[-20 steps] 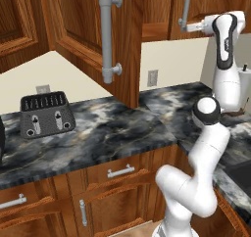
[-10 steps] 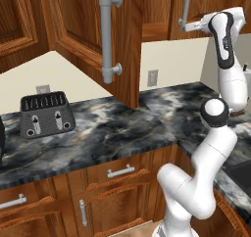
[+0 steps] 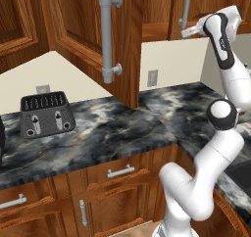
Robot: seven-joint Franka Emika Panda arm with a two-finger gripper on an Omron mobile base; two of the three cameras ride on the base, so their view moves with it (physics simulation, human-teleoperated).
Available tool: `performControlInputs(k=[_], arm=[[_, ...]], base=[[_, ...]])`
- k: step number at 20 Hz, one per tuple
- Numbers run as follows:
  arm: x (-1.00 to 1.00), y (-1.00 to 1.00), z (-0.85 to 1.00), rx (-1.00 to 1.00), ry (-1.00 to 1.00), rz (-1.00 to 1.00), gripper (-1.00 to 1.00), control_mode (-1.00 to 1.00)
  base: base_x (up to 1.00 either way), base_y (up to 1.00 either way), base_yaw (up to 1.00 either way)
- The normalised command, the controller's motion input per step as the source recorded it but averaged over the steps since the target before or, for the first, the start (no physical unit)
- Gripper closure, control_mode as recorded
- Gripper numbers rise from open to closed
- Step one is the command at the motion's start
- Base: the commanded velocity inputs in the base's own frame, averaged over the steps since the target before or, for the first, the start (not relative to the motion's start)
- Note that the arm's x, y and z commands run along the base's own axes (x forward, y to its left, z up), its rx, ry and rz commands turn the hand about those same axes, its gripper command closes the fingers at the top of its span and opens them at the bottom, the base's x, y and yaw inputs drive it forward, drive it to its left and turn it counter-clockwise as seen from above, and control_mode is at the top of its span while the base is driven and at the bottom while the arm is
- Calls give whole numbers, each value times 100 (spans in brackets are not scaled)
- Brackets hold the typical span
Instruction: Close all open cabinet doors.
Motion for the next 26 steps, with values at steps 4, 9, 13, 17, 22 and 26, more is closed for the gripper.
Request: performControlInputs(k=[4,9,13,17,22,26], arm=[[0,54,-100,-11,0,0,-100,-100],[-43,33,-68,-5,-2,-3,-100,-100],[-100,7,0,0,-12,-8,-100,-100],[-100,11,12,-1,-15,-5,-100,-100],[-100,31,1,-1,-19,-5,-100,-100],[-100,38,0,-2,-23,-7,-100,-100]], base=[[0,0,0],[0,0,0],[0,0,0],[0,0,0],[0,0,0],[0,0,0]])
